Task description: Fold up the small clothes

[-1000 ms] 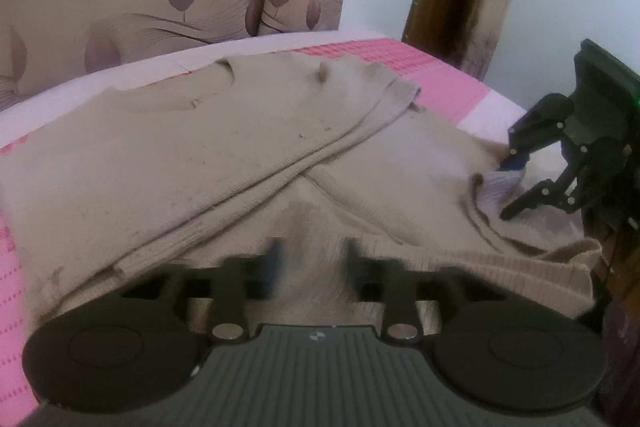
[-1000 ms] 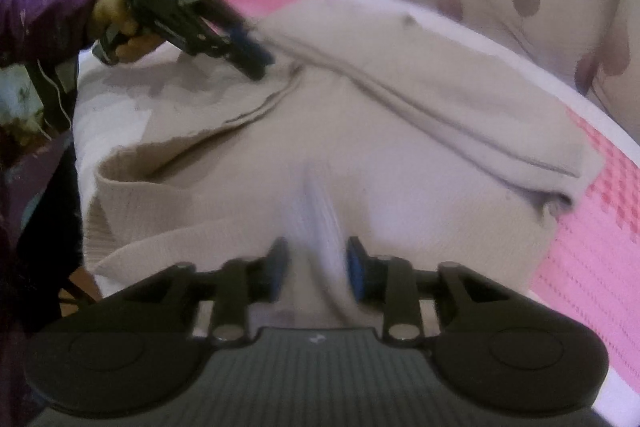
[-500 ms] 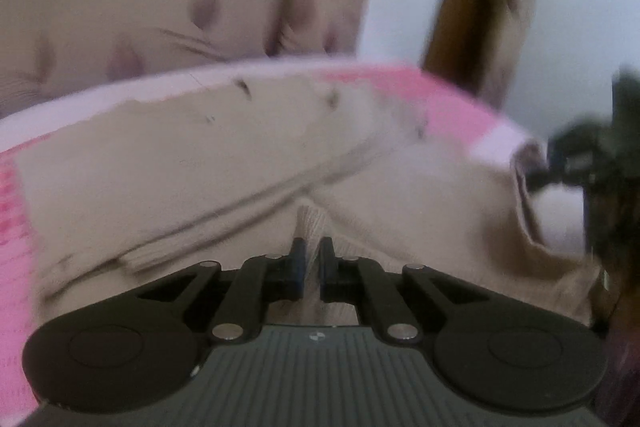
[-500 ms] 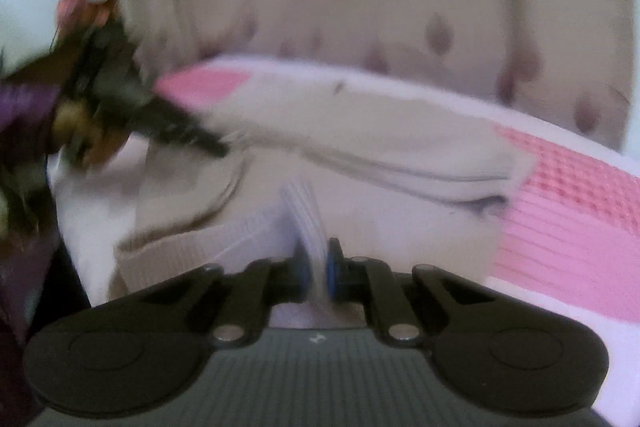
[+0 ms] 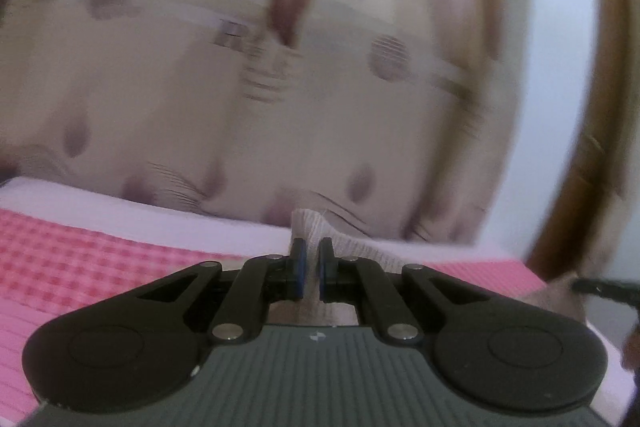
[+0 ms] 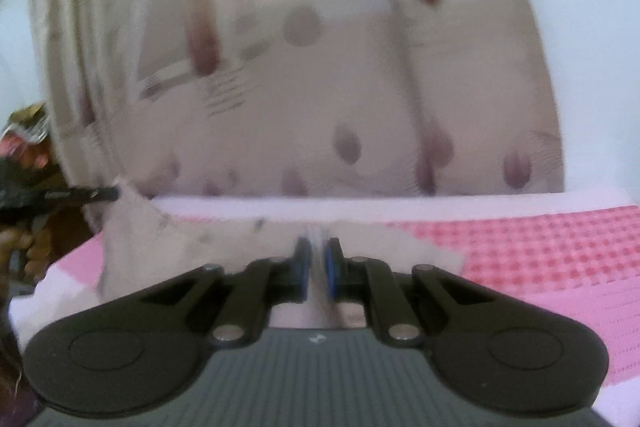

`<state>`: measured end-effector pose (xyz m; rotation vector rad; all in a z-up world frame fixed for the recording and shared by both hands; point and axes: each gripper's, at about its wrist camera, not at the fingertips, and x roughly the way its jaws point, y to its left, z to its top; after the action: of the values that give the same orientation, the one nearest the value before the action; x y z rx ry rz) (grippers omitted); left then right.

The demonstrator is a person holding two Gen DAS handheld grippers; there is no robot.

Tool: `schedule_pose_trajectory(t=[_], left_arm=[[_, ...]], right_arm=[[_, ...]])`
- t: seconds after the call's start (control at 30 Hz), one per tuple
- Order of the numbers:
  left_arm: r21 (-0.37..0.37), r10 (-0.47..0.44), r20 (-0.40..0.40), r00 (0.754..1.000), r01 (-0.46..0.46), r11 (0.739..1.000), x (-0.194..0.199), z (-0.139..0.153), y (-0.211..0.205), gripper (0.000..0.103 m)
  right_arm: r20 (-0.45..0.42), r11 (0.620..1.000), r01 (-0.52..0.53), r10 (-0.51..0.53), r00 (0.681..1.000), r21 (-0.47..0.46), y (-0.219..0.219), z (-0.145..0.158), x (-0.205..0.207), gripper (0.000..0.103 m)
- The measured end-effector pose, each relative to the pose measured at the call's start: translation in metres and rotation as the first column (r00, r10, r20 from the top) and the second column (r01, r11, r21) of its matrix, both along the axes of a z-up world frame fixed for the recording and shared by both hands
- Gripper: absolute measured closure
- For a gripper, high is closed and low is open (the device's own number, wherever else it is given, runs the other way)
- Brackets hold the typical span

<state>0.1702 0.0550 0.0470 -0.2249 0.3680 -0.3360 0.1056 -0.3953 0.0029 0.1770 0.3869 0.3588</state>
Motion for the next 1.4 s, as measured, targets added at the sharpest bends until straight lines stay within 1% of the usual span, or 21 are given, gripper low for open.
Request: schedule_pose_trajectory(t=[0.1,0.2,0.3,0.37,0.4,0.43,0.47,0.53,0.57,0.6,0.63,0.7,0.73,0.8,0.83,0.9,1.0,1.07,1.1,1.2,1.4], left_arm=[[-0.027,0.077,-0.018,0.997,-0.078,0.997,0.026,-0.005,0.009,0.099],[-0.017,0.145,-0.016,0.989,-0.146,0.989,0.046,-0.013,0.013,0.103],[-0.029,0.189,-0.063,0.98,-0.191,0.981,0.066,-0.027,0.018,0.103],[-0.064,0.158,-0.102,0.982,-0.165,0.984,0.066,-0.034,0.023,0.103],[-0.05,0.136,-0.102,0.986,-0.141,0.989,0.063,-0.036,0.021,0.103],[-0.015,0.107,-0.098,0.989,-0.109,0.994,0.062,-0.037,0.018,0.103],[0.022,0.081,-0.105,0.991,-0.079,0.997,0.059,-0.039,0.014,0.103],[0.034,0.031,-0.12,0.992,-0.027,0.999,0.054,-0.044,0.012,0.1],[0.043,0.007,-0.142,0.99,-0.001,0.999,0.052,-0.048,0.01,0.094],[0.046,-0.014,-0.159,0.987,0.021,0.999,0.051,-0.052,0.009,0.079],[0.044,-0.03,-0.174,0.984,0.038,0.998,0.051,-0.055,0.008,0.058],[0.037,-0.072,-0.194,0.978,0.08,0.996,0.047,-0.06,0.005,0.032],[0.044,-0.09,-0.198,0.976,0.101,0.994,0.047,-0.063,0.004,0.027],[0.087,-0.111,-0.201,0.973,0.131,0.988,0.045,-0.067,-0.001,0.024],[0.109,-0.123,-0.214,0.969,0.149,0.983,0.046,-0.068,-0.004,0.019],[0.126,-0.124,-0.229,0.965,0.156,0.98,0.057,-0.074,-0.004,0.018],[0.105,-0.142,-0.252,0.957,0.173,0.979,0.062,-0.079,0.002,0.018],[0.092,-0.17,-0.256,0.952,0.199,0.976,0.063,-0.082,0.004,0.018],[0.095,-0.186,-0.262,0.947,0.217,0.972,0.065,-0.084,0.004,0.018],[0.096,-0.211,-0.275,0.938,0.245,0.965,0.064,-0.089,0.004,0.018],[0.074,-0.196,-0.267,0.943,0.223,0.972,0.078,-0.089,0.002,0.018]], right_arm=[[-0.01,0.998,0.056,-0.055,0.998,0.014,-0.011,-0.001,0.035,0.094],[-0.026,0.993,0.111,-0.11,0.994,0.045,-0.023,-0.008,0.071,0.094],[-0.057,0.988,0.134,-0.13,0.99,0.071,-0.026,-0.023,0.095,0.094],[-0.073,0.982,0.127,-0.118,0.99,0.14,-0.03,-0.032,0.096,0.093],[-0.074,0.98,0.099,-0.088,0.993,0.174,-0.031,-0.034,0.091,0.093],[-0.082,0.985,0.062,-0.049,0.995,0.162,-0.029,-0.036,0.09,0.092],[-0.088,0.993,0.052,-0.043,0.995,0.102,-0.023,-0.036,0.089,0.092],[-0.098,0.999,0.027,-0.025,0.995,0.022,-0.016,-0.042,0.087,0.091],[-0.125,1.0,0.007,-0.006,0.992,0.015,-0.015,-0.046,0.089,0.091],[-0.15,1.0,0.003,-0.003,0.989,0.0,-0.012,-0.049,0.092,0.09],[-0.164,0.999,0.008,-0.013,0.986,-0.032,-0.009,-0.053,0.095,0.089],[-0.17,0.997,0.003,-0.017,0.985,-0.079,-0.004,-0.059,0.098,0.076],[-0.173,0.996,0.002,-0.018,0.985,-0.094,-0.002,-0.062,0.1,0.072],[-0.184,0.995,-0.016,-0.003,0.983,-0.103,0.002,-0.068,0.106,0.052],[-0.19,0.993,-0.022,0.0,0.982,-0.112,0.005,-0.07,0.11,0.05],[-0.203,0.983,-0.007,-0.031,0.979,-0.182,0.011,-0.076,0.117,0.049],[-0.233,0.979,-0.048,0.0,0.973,-0.199,0.017,-0.085,0.125,0.05],[-0.243,0.971,-0.077,0.021,0.97,-0.224,0.026,-0.089,0.127,0.087],[-0.233,0.971,-0.079,0.025,0.972,-0.227,0.029,-0.088,0.125,0.094],[-0.153,0.981,-0.08,0.053,0.987,-0.176,0.031,-0.075,0.113,0.094],[-0.059,0.997,0.008,-0.012,0.998,-0.075,0.015,-0.054,0.103,0.094]])
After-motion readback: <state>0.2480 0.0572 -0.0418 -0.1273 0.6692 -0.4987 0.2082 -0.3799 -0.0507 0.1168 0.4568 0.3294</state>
